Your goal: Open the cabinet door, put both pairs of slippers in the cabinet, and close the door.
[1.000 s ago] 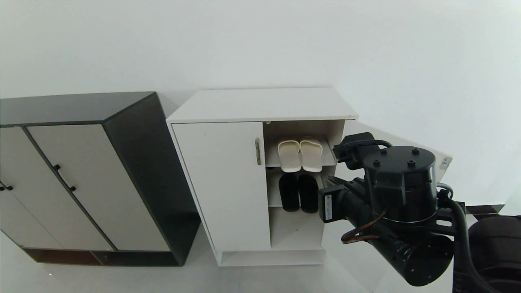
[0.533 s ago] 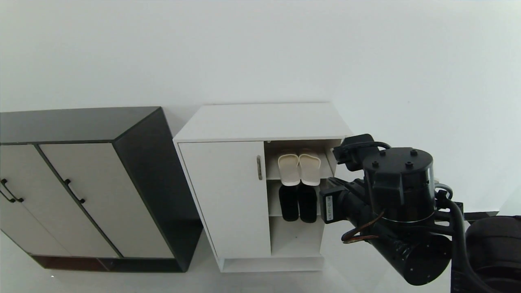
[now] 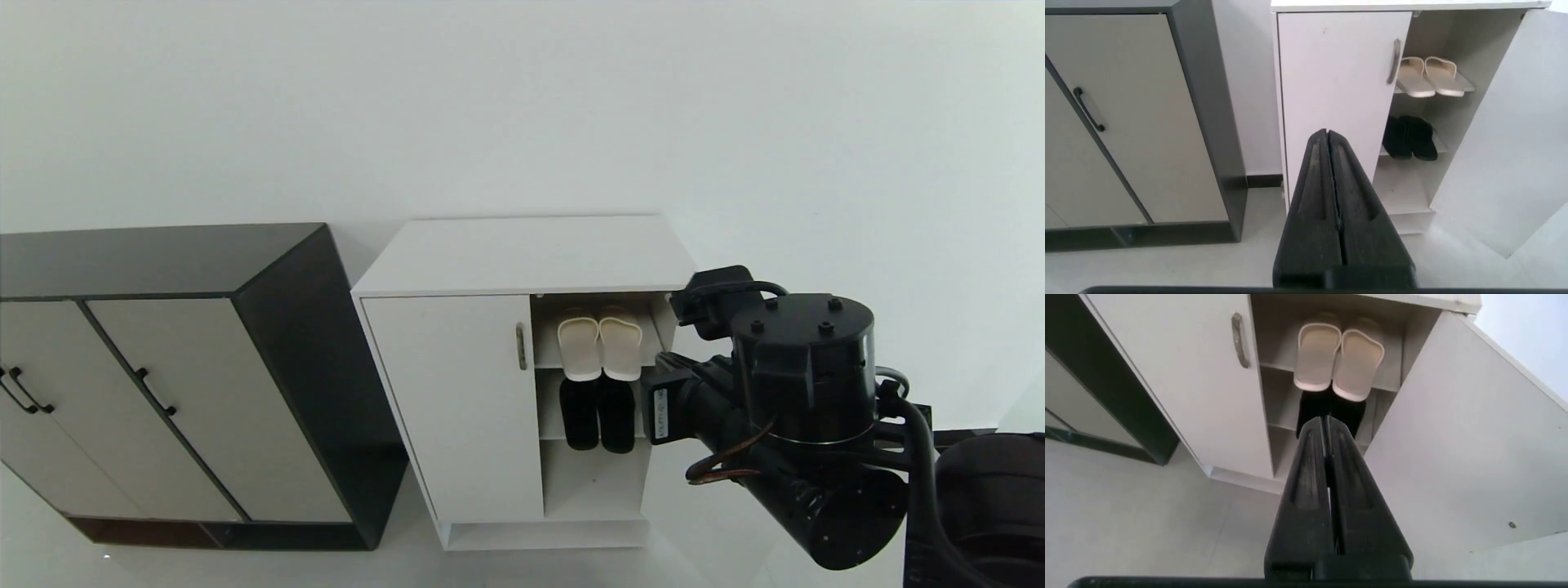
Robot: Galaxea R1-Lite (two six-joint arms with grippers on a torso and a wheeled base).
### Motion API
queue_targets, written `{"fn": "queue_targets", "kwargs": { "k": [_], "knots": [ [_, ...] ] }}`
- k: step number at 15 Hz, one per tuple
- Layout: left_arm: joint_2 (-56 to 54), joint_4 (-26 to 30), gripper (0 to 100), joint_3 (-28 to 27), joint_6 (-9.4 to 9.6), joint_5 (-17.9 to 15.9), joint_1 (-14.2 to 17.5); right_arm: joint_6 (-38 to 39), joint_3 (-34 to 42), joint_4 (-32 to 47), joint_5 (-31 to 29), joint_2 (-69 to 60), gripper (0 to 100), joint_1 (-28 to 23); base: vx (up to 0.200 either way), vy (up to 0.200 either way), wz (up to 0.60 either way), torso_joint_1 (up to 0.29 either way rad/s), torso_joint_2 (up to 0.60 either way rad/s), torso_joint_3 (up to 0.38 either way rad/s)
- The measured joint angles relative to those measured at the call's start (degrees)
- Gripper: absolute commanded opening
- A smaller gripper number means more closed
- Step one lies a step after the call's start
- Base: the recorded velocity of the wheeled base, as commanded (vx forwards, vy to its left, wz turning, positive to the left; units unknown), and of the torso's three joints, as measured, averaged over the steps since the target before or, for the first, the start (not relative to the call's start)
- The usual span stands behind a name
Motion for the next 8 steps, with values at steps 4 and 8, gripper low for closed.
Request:
{"fn": "queue_targets", "kwargs": {
  "k": [4,8],
  "knots": [
    [0.0,0.0,0,0.0,0.0,-0.01,0.02,0.0,-0.02,-0.3,0.02,0.44,0,-0.52,0.0,0.0,-0.45,0.005,0.0,0.003],
    [0.0,0.0,0,0.0,0.0,0.02,0.02,-1.45,-0.2,-2.19,-0.16,0.78,0,-2.45,0.0,0.0,0.0,0.0,0.0,0.0]
  ]
}}
